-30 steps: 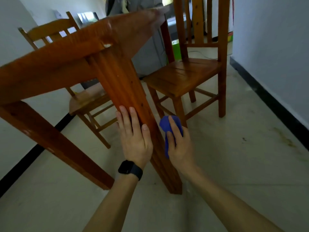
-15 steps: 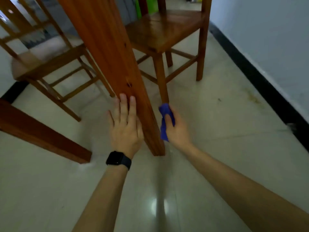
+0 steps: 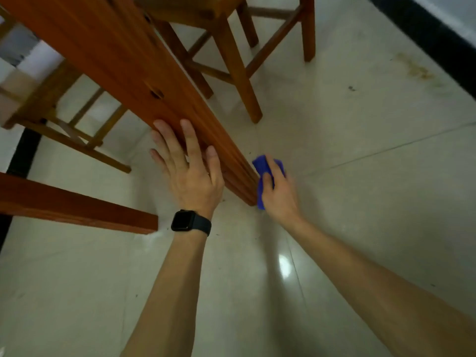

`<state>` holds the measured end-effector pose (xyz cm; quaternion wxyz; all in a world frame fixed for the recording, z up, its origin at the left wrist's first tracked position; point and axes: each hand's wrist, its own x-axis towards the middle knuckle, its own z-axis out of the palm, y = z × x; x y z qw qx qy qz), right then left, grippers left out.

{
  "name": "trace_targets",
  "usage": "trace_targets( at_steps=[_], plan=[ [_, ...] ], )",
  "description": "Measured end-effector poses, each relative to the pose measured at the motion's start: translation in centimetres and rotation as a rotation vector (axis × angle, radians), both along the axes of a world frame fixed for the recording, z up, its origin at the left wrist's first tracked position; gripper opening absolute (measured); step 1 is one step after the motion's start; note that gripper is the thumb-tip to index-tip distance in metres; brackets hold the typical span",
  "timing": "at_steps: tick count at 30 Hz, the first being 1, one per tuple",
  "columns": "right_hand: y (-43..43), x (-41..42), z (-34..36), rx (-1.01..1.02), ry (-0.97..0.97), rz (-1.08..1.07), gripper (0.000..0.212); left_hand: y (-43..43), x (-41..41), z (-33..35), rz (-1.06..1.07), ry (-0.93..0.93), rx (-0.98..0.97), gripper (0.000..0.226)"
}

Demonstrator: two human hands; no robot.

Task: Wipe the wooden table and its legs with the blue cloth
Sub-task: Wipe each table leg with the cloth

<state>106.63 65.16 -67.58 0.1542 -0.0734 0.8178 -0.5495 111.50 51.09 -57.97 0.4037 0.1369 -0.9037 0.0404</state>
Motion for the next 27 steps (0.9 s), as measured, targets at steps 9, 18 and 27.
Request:
trace_targets(
  at_steps=[9,18,27],
  plan=[
    [-1.2,1.3,-5.8,-0.021,0.055,0.161,0.051,1.5,-1.2,-0.1,-0.008,0.047,0.045,0.093],
    [-1.2,-1.9,-1.8,-0.105,0.061,0.038,0.047,2.6,-2.5,-0.8,0.0,0.133,0.059,0.086],
    [1.0,-1.5,-10.2,0.224,-0.248,0.451,0.062,2.8,-1.4,-0.6,0.034,0.044,0.049,0.089]
  ],
)
